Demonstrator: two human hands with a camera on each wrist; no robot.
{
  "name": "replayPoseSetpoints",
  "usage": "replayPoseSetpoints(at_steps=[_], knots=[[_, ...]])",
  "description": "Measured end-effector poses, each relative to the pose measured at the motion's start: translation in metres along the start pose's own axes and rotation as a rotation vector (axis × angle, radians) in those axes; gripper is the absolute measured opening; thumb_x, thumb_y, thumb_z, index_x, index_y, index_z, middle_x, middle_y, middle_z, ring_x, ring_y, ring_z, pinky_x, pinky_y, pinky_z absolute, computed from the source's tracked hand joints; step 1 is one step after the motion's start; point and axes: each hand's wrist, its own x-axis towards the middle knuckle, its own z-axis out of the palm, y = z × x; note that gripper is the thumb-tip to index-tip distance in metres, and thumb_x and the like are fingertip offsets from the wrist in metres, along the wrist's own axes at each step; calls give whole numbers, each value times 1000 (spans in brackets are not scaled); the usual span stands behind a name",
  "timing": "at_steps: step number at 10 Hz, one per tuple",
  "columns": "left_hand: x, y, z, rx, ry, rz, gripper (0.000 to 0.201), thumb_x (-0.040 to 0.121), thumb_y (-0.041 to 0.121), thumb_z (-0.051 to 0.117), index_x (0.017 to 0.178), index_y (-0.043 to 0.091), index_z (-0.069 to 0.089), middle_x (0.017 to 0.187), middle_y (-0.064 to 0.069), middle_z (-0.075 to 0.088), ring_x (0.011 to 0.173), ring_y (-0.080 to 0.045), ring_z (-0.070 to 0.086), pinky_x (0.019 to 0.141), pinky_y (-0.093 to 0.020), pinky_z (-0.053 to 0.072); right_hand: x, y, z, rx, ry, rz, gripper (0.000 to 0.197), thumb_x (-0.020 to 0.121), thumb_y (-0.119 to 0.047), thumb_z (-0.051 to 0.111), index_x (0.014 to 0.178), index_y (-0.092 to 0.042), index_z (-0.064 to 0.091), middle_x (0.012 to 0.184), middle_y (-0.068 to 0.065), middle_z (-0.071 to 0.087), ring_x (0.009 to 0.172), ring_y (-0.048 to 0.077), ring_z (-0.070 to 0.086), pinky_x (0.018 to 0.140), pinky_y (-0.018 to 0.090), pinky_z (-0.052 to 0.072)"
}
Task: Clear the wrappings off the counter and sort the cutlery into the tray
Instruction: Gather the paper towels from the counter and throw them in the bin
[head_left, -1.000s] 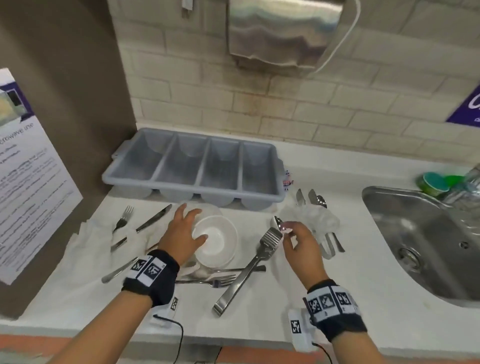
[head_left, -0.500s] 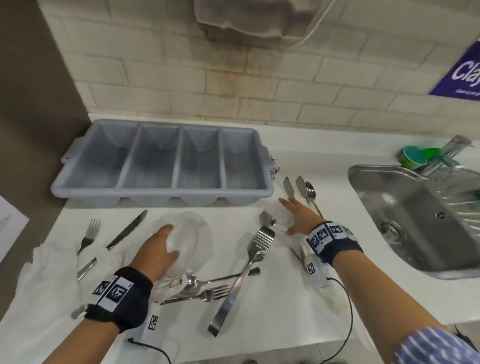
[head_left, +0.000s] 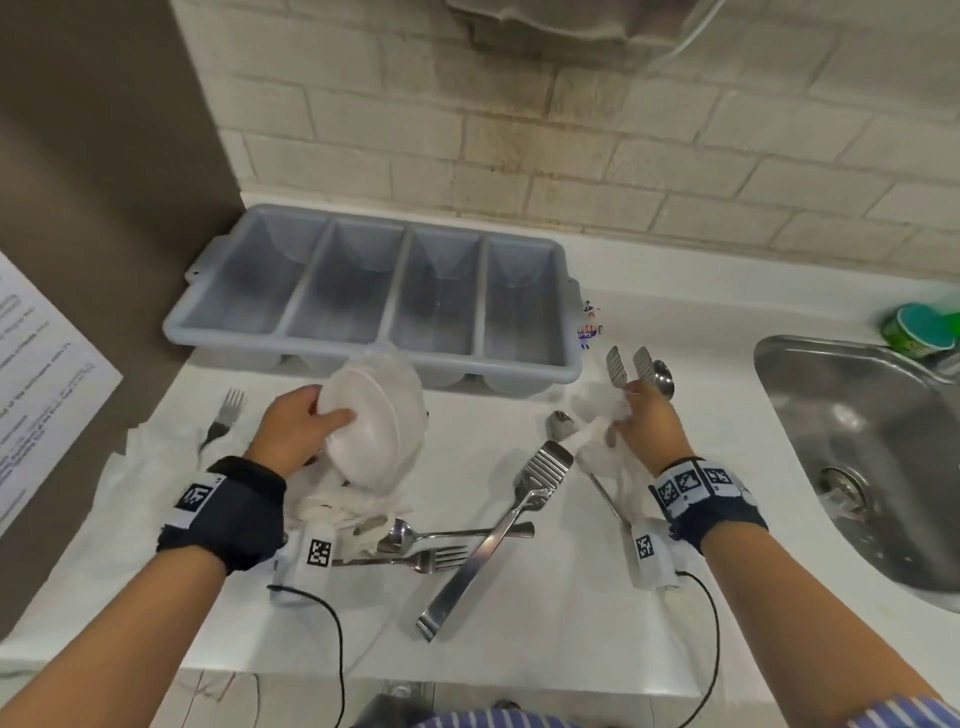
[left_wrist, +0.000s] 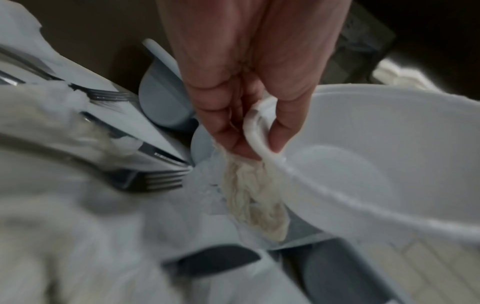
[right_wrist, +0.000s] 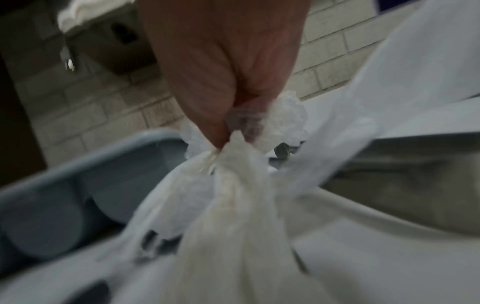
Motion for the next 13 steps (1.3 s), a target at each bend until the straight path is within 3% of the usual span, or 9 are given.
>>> replayPoseSetpoints(at_steps=[1,3,4,6,8,9,10,11,13], knots=[[-5,16,-25,-118,75,9,34,85,10,60,118,5,58,114,-11,64,102,-28,59,89,-39,51,-3,-8,-25,20,189,0,9,84,0,54,86,0,63,92,21,65,82,27,58,70,21,47],[-37,45,-59,-184,76,154,21,87,4,56,76,22,60,65,10,67,69,-8,56,62,-20,44,-18,-30,-84,478,488,30,21,85,-8,60,102,4,57,91,20,61,82,28,55,65,15,34],[-51,34,-54,-126,-170,106,16,73,9,69,76,23,61,53,20,71,57,0,64,53,-15,52,-20,-30,-93,624,547,36,26,81,-5,66,101,-9,51,96,12,58,87,21,55,54,3,40],[-46,-24,-3,410,-322,45,19,82,19,68,100,19,63,90,1,66,89,-19,60,64,-16,41,-33,-13,-86,700,450,62,48,75,-11,74,116,-6,51,105,4,60,93,19,57,74,21,48],[-40,-36,7,612,-278,85,41,84,30,64,119,12,56,113,-11,63,96,-22,56,82,-32,45,-60,-17,-56,321,53,36,27,78,-4,71,103,3,62,90,10,59,83,22,55,56,-7,37],[-35,-40,6,618,-247,88,50,83,31,64,126,10,52,124,-16,57,109,-29,55,96,-40,45,-63,-12,-26,214,-117,15,49,79,2,67,125,3,52,134,19,48,120,33,50,88,6,37],[-34,-40,6,552,-208,50,51,84,26,65,127,5,50,122,-18,61,112,-33,56,96,-40,45,-62,-7,-8,135,-177,106,56,83,-1,62,135,-2,42,148,17,34,132,34,39,106,35,36],[-32,-35,3,464,-170,70,35,83,19,66,113,3,58,105,-15,65,97,-31,60,67,-23,43,-63,-7,10,36,-157,134,46,86,-3,57,131,-4,49,140,16,47,127,32,45,105,35,37],[-24,-9,-16,306,21,122,40,80,20,70,113,1,58,99,-14,64,85,-29,57,63,-31,45,-61,-12,18,-29,-75,122,30,86,-2,52,115,-4,62,117,20,63,109,34,57,85,33,43]])
